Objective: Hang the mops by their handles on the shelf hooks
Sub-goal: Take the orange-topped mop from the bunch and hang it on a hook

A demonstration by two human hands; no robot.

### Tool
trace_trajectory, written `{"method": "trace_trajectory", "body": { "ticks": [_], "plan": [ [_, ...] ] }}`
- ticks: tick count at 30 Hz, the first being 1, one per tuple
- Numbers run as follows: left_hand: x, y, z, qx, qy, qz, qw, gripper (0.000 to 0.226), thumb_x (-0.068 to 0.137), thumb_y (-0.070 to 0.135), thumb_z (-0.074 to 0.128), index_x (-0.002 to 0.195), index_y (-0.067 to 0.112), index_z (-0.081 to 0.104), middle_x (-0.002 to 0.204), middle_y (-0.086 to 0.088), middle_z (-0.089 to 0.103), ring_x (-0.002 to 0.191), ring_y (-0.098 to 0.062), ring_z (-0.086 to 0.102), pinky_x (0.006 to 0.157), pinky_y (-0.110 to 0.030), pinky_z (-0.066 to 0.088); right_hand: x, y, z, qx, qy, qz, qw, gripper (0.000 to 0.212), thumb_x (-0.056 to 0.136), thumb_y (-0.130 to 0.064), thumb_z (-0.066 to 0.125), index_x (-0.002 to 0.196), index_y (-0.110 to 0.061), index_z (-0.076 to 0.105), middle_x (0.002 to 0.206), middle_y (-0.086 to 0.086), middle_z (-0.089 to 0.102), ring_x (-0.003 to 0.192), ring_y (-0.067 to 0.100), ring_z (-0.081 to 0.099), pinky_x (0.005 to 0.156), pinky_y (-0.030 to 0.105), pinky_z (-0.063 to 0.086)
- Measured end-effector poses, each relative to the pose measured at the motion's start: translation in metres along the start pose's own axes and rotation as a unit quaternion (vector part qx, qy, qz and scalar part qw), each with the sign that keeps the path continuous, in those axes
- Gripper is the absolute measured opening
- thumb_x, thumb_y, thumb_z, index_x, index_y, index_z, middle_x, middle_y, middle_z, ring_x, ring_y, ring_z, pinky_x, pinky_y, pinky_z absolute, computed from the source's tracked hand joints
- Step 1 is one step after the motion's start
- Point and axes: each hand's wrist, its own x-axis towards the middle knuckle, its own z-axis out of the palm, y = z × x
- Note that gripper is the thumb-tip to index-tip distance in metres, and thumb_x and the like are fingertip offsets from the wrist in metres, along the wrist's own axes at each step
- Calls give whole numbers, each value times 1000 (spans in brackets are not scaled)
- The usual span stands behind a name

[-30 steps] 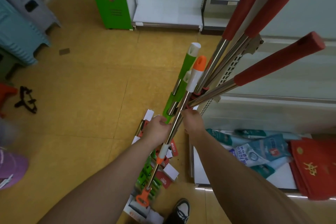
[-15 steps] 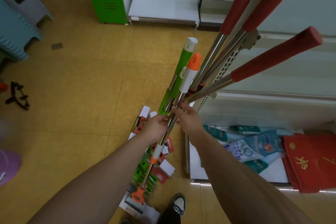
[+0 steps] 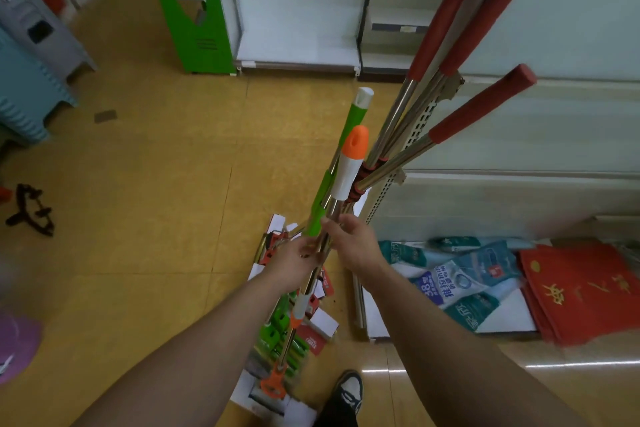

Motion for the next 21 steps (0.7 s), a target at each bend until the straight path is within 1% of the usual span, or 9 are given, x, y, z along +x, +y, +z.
{"method": "trace_trajectory", "body": {
  "ticks": [2, 4, 6, 8, 10, 12, 16, 19, 21],
  "plan": [
    [-11, -13, -6, -14, -1, 11, 1000, 53, 71, 66, 64, 114, 35, 70, 116, 4, 75, 111, -20, 70, 105, -49, 52, -24, -3, 7, -4, 0, -6, 1000, 33, 97, -46, 67, 116, -20, 71, 110, 2, 75, 99, 22, 73, 90, 45, 61],
    [-25, -24, -11, -5, -18, 22, 1000, 43, 80, 59, 64, 113, 32, 70, 115, 4, 74, 110, -20, 69, 106, -50, 51, -49, -6, 14, 10, 4, -9, 1000, 30, 98, -40, 68, 118, -18, 71, 112, 4, 75, 99, 22, 72, 83, 39, 60],
    [-43, -36, -16, 9, -27, 35, 999, 20, 94, 46, 61, 112, 39, 67, 116, 3, 72, 112, -21, 68, 106, -50, 51, -75, -6, 20, 23, 6, -18, 1000, 27, 99, -35, 69, 119, -18, 73, 112, 3, 76, 97, 19, 70, 75, 30, 57],
    [-61, -46, -21, 23, -48, 44, 998, 26, 92, 50, 58, 116, 42, 65, 117, 3, 73, 110, -21, 69, 103, -51, 53, -104, -7, 26, 18, 10, -19, 1000, 26, 100, -34, 68, 119, -18, 75, 109, 2, 77, 92, 16, 69, 71, 25, 54],
    [-81, -51, -25, 66, -66, 63, 994, 41, 93, 51, 56, 132, 38, 60, 121, 5, 70, 109, -18, 68, 101, -47, 54, -129, -5, 32, 5, 17, -20, 1000, 26, 99, -36, 69, 116, -18, 77, 101, -1, 77, 86, 13, 68, 72, 25, 54],
    [-109, -48, -29, 83, -78, 74, 991, 43, 100, 43, 56, 142, 38, 54, 125, 6, 66, 113, -18, 63, 102, -43, 52, -152, -2, 40, -1, 23, -24, 999, 26, 99, -35, 69, 115, -16, 78, 98, -4, 77, 83, 11, 69, 78, 29, 56],
    [-142, -62, -38, 112, -101, 87, 985, 43, 100, 45, 56, 143, 40, 53, 130, 9, 62, 118, -18, 58, 97, -41, 51, -190, 5, 56, -21, 30, -41, 998, 25, 100, -37, 67, 111, -18, 78, 106, 1, 80, 99, 26, 74, 92, 43, 58],
    [-162, -66, -42, 117, -113, 98, 982, 40, 101, 41, 56, 142, 40, 54, 124, 11, 60, 114, -15, 56, 97, -40, 50, -213, 9, 64, -18, 19, -44, 999, 22, 102, -40, 64, 105, -23, 78, 98, -1, 78, 90, 23, 70, 86, 38, 57],
    [-174, -67, -45, 105, -127, 103, 981, 37, 102, 36, 56, 139, 42, 54, 119, 13, 61, 116, -15, 58, 99, -40, 51, -226, 12, 66, -21, 16, -50, 998, 24, 101, -45, 62, 100, -27, 78, 98, 5, 77, 87, 19, 67, 82, 35, 53]
  ]
}}
